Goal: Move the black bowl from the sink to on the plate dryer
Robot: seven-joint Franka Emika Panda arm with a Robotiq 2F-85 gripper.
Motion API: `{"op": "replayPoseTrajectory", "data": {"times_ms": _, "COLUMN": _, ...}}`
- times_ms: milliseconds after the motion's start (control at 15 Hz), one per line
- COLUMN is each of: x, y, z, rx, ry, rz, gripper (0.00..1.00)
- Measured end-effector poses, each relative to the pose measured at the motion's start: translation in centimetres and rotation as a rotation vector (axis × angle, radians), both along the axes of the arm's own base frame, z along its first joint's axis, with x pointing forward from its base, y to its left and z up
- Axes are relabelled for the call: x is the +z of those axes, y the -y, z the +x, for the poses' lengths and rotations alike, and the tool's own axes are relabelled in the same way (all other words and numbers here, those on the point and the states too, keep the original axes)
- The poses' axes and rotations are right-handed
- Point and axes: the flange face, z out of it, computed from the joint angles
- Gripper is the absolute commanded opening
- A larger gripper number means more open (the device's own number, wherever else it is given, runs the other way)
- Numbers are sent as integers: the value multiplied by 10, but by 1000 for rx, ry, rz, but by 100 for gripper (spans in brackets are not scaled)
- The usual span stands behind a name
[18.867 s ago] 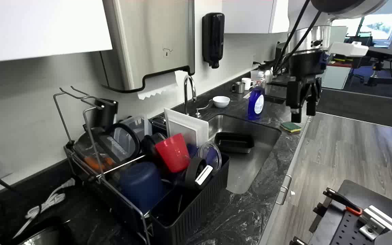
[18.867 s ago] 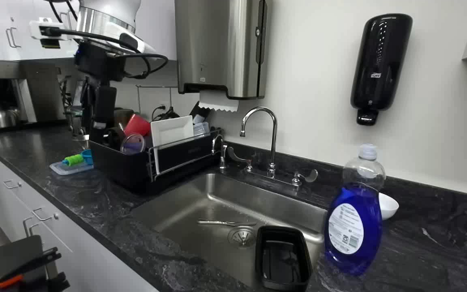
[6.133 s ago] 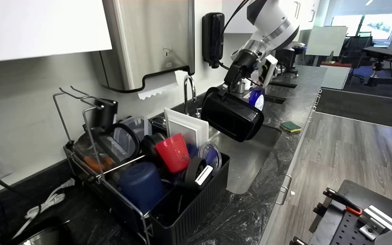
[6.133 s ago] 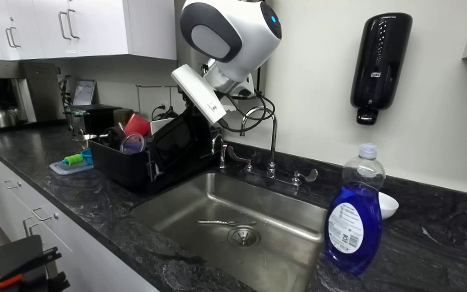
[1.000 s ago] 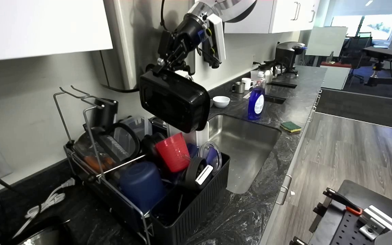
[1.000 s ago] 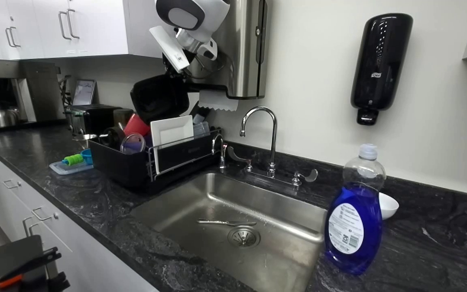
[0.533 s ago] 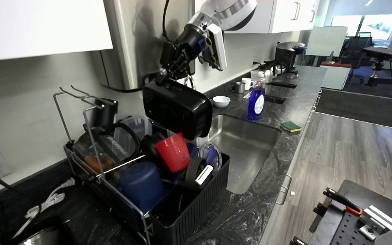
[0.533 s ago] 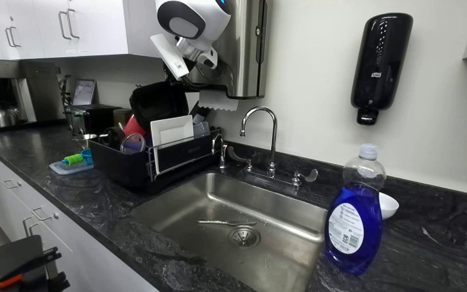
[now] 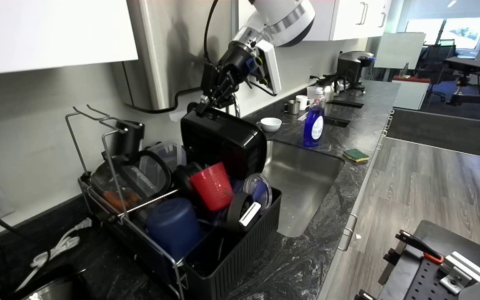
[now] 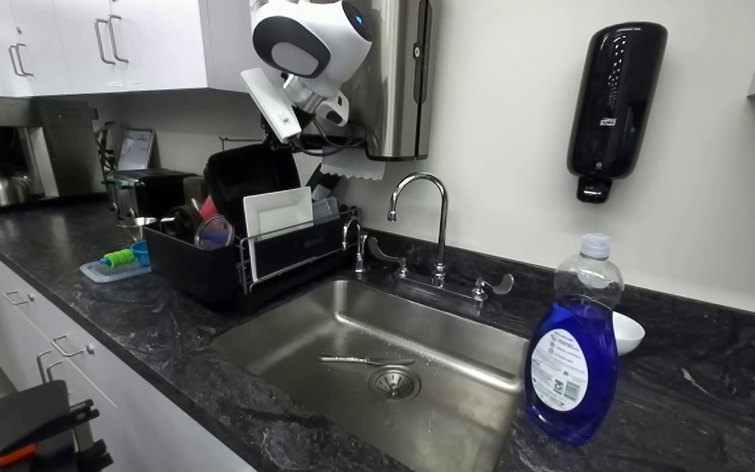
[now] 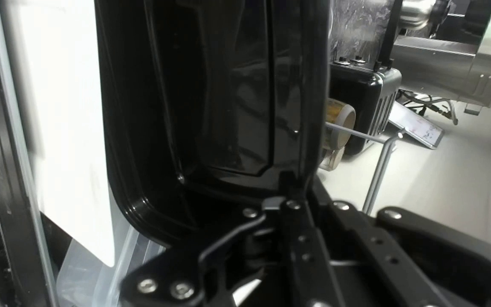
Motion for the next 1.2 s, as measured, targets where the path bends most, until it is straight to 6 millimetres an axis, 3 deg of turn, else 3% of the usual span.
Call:
{"op": "replayPoseTrajectory", "data": {"times_ms": 333, "x": -5, "y": -1, "z": -2, "rx": 2, "ry": -11, "rz": -1, "gripper": 2}}
{"op": "replayPoseTrajectory", "data": {"times_ms": 400, "x": -6, "y": -1, "z": -3, "rx": 3, "ry": -13, "rz": -1, "gripper": 32}}
{"op": "replayPoseTrajectory", "data": {"times_ms": 533, "x": -9, "y": -3, "z": -4, "rx": 9, "ry": -19, "rz": -4, "gripper": 39}}
{"op": "replayPoseTrajectory", "data": {"times_ms": 1067, "x": -18, "y": -8, "z": -10, "rx": 35, "ry": -33, "rz": -27, "gripper": 97}}
{"op": "replayPoseTrajectory", "data": {"times_ms": 1200, "x": -19, "y": -8, "z": -11, "rx": 42, "ry": -32, "rz": -41, "gripper": 100}}
